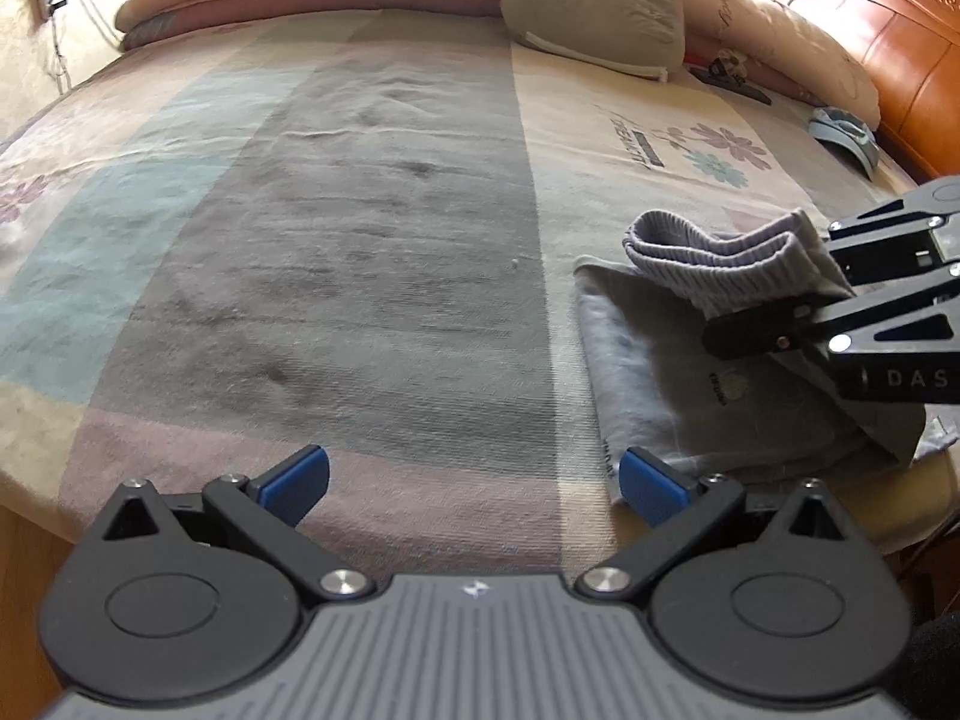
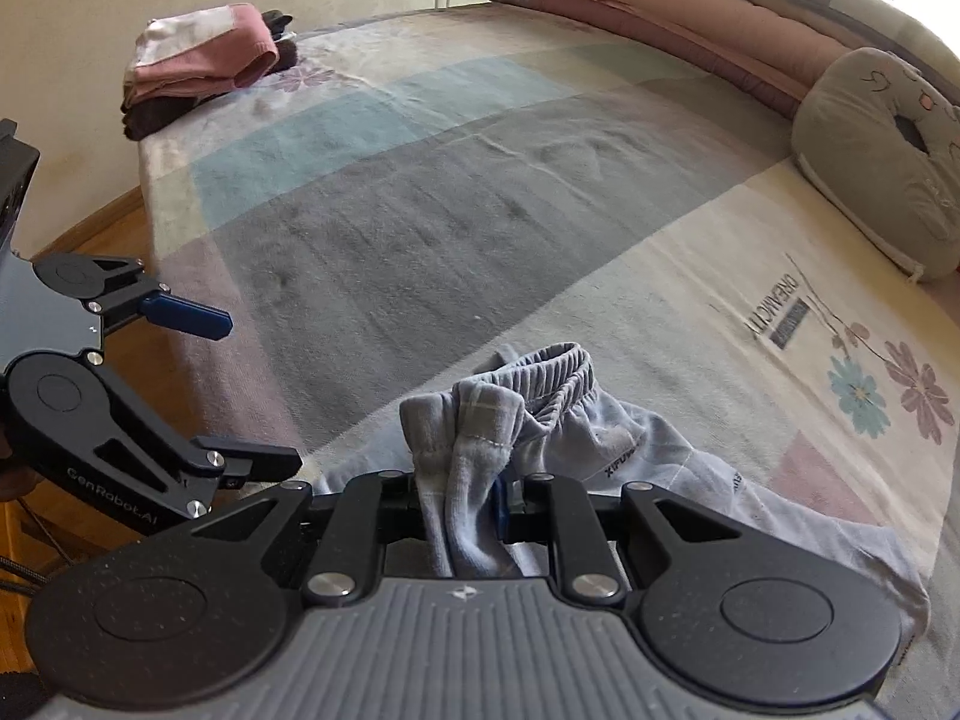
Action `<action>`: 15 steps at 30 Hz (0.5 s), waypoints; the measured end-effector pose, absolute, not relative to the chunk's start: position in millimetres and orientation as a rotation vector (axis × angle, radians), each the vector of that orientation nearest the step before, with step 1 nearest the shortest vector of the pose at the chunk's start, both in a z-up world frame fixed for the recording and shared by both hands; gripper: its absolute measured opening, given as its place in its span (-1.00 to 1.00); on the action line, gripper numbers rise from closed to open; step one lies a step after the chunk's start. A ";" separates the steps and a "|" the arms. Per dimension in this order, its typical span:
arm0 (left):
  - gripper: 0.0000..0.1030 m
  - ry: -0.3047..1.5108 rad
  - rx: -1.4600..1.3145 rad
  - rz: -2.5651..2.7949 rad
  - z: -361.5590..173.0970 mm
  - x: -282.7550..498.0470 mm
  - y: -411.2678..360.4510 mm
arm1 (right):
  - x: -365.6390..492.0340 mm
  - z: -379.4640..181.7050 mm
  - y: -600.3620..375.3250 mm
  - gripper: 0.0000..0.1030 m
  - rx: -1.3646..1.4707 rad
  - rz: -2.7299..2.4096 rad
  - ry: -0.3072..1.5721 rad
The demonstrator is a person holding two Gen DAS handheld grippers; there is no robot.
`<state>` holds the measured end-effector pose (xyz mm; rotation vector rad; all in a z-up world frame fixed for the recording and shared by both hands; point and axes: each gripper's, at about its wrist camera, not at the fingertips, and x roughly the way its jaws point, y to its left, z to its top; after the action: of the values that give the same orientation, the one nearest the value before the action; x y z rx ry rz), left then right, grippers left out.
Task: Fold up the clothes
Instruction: 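Open the right gripper to release the waistband onto the trousers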
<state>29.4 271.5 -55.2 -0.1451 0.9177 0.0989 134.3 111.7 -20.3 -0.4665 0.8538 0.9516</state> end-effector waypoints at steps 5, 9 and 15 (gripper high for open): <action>0.98 0.909 -0.174 0.104 -53.4 23.0 277.8 | 140.1 -27.3 122.2 -0.29 -0.437 0.981 0.879; 0.98 0.906 -0.174 0.102 -52.9 22.2 278.7 | 151.5 -27.1 114.0 0.06 -0.314 1.049 0.960; 0.98 0.879 -0.135 0.075 -38.6 33.1 268.6 | 174.6 -2.0 55.5 0.27 -0.172 0.990 0.890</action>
<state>33.1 268.6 -38.6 -0.1350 0.8790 0.0745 174.6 55.5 -2.0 -0.1719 0.8905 0.9903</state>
